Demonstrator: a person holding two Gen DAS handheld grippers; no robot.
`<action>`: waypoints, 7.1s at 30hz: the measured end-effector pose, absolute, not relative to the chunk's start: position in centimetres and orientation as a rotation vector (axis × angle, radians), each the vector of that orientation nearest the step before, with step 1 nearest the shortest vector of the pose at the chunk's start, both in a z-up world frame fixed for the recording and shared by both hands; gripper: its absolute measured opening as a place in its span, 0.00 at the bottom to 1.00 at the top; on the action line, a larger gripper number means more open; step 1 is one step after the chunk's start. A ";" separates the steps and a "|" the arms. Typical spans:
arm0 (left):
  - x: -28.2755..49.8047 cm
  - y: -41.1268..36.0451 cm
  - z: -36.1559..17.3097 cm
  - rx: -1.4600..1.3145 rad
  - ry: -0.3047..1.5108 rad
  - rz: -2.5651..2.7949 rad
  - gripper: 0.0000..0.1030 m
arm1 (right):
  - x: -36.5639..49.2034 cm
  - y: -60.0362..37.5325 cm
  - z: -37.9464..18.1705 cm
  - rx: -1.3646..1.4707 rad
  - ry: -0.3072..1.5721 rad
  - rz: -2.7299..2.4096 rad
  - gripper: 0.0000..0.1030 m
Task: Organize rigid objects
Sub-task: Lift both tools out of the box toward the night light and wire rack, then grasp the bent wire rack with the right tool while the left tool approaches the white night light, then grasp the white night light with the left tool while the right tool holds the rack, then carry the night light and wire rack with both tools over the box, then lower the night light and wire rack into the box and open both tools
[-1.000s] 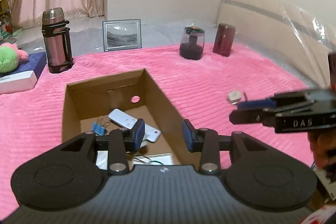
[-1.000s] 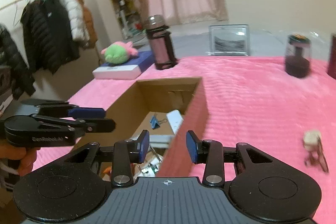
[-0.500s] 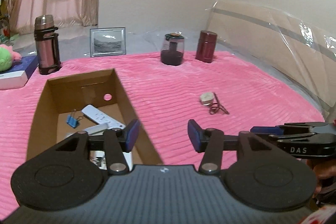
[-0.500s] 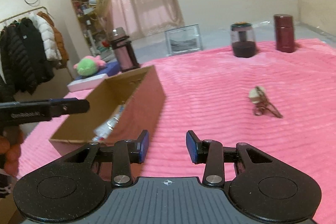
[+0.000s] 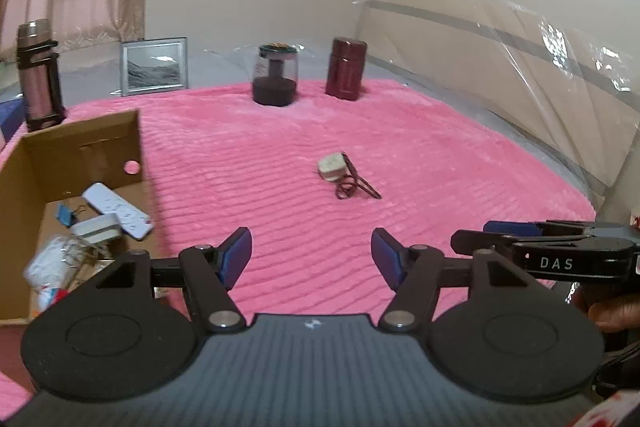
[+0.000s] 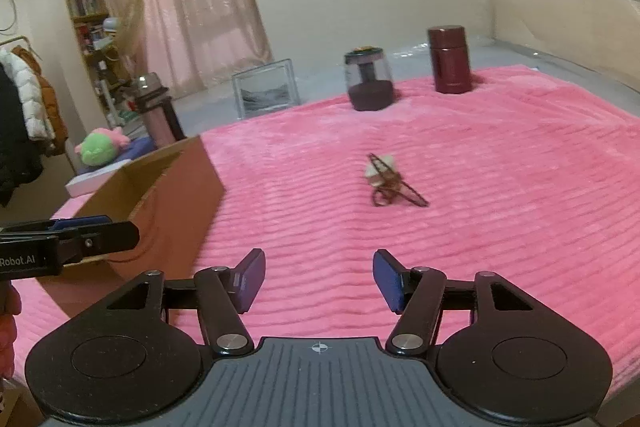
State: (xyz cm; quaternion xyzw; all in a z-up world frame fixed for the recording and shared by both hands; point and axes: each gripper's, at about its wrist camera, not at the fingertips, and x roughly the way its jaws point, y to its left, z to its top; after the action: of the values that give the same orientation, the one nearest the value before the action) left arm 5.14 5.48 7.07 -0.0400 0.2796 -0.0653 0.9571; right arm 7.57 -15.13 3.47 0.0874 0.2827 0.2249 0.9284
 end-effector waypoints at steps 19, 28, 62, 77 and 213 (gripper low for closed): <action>13.0 2.0 2.3 -0.069 0.658 -0.135 0.61 | 13.8 -18.3 -0.1 0.121 0.625 0.432 0.57; 17.5 1.3 0.4 -0.079 0.692 -0.124 0.62 | 19.3 -17.6 -0.6 0.032 0.618 0.504 0.57; 29.6 2.1 -4.2 -0.073 0.706 -0.079 0.66 | 35.7 -11.2 -6.7 -0.409 0.685 0.794 0.26; 35.2 -0.4 -4.9 -0.172 0.616 -0.196 0.67 | 35.2 -18.0 -4.1 -0.151 0.658 0.514 0.24; 15.9 31.3 6.8 0.324 0.784 -0.178 0.45 | 22.1 23.4 4.7 -0.801 0.489 1.090 0.24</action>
State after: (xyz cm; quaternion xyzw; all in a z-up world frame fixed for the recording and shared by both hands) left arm 15.89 31.34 6.81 0.1568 0.3798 -0.0864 0.9076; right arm 22.09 23.35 4.74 -0.3667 0.2241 0.4993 0.7523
